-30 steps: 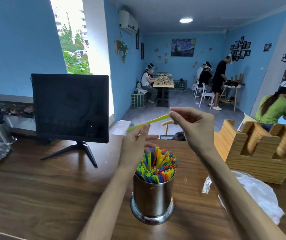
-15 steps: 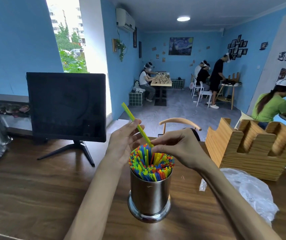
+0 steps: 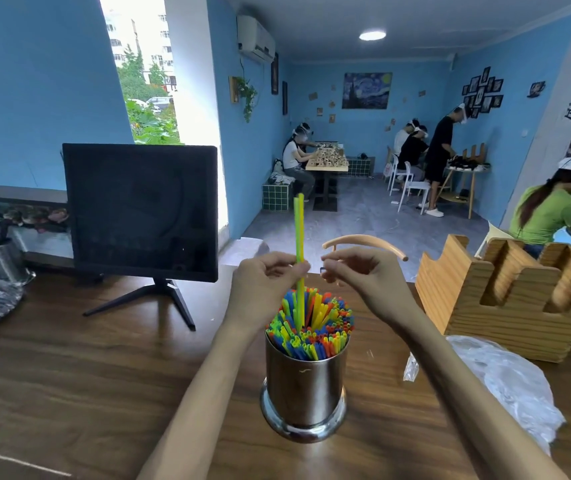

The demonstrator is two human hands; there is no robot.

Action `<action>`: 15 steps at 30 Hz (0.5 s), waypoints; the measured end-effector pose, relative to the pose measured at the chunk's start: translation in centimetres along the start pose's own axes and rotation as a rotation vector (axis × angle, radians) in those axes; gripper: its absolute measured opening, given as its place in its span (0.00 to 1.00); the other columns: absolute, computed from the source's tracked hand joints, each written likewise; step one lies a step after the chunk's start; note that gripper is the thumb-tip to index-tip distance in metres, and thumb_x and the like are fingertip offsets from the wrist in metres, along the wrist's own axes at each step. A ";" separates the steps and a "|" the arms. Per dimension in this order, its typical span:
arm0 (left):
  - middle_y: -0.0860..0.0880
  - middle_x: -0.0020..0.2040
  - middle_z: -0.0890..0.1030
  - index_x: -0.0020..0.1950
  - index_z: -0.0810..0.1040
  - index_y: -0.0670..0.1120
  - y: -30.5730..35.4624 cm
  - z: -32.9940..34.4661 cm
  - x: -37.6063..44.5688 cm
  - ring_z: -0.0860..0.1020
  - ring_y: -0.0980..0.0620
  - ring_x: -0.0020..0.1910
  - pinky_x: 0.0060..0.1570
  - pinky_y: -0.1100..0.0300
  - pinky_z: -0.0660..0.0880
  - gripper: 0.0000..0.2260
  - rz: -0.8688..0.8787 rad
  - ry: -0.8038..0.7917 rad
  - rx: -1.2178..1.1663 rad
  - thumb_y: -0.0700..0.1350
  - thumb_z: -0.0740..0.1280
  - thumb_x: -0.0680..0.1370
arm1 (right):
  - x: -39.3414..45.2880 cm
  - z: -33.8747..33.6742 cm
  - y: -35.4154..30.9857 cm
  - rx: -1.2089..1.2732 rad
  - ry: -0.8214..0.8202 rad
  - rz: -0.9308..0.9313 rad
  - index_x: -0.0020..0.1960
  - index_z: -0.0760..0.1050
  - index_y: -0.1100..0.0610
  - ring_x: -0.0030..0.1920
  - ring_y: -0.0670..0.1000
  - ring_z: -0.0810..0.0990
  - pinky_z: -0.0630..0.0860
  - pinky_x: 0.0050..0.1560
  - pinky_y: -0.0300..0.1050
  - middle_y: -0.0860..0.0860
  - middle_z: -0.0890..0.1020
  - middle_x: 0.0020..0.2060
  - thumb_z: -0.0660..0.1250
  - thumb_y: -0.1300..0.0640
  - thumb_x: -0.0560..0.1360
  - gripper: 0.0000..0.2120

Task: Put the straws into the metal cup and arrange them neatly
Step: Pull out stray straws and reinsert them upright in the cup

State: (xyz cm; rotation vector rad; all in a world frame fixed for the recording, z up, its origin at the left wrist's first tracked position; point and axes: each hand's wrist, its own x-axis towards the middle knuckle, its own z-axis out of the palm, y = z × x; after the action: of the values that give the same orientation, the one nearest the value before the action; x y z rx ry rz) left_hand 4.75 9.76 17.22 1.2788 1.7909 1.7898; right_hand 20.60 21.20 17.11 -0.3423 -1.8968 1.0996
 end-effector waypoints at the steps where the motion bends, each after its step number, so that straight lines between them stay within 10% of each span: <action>1: 0.53 0.39 0.86 0.47 0.87 0.48 -0.4 0.0 -0.2 0.83 0.59 0.38 0.40 0.68 0.76 0.04 0.017 -0.044 0.070 0.47 0.77 0.74 | 0.2 -0.1 0.5 -0.006 0.040 0.001 0.50 0.85 0.61 0.41 0.55 0.87 0.79 0.45 0.43 0.55 0.87 0.39 0.74 0.62 0.76 0.04; 10: 0.56 0.51 0.81 0.43 0.87 0.54 -2.3 -0.5 0.0 0.78 0.57 0.52 0.52 0.56 0.78 0.09 -0.032 -0.275 0.410 0.56 0.81 0.68 | 0.1 1.3 -0.5 0.083 0.039 -0.064 0.69 0.74 0.44 0.44 0.51 0.86 0.83 0.46 0.45 0.49 0.86 0.49 0.73 0.59 0.77 0.23; 15: 0.56 0.56 0.80 0.44 0.85 0.58 -2.4 -0.7 0.1 0.77 0.56 0.56 0.57 0.52 0.77 0.09 -0.007 -0.315 0.475 0.57 0.80 0.67 | 0.3 2.2 -0.1 -0.145 0.064 -0.150 0.57 0.84 0.48 0.42 0.48 0.86 0.83 0.44 0.50 0.42 0.86 0.43 0.74 0.59 0.76 0.11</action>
State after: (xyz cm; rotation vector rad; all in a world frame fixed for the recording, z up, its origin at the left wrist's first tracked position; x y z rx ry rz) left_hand 3.31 9.85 15.18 1.6115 2.0881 1.1051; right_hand 18.73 20.12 16.87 -0.3066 -1.9172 0.8448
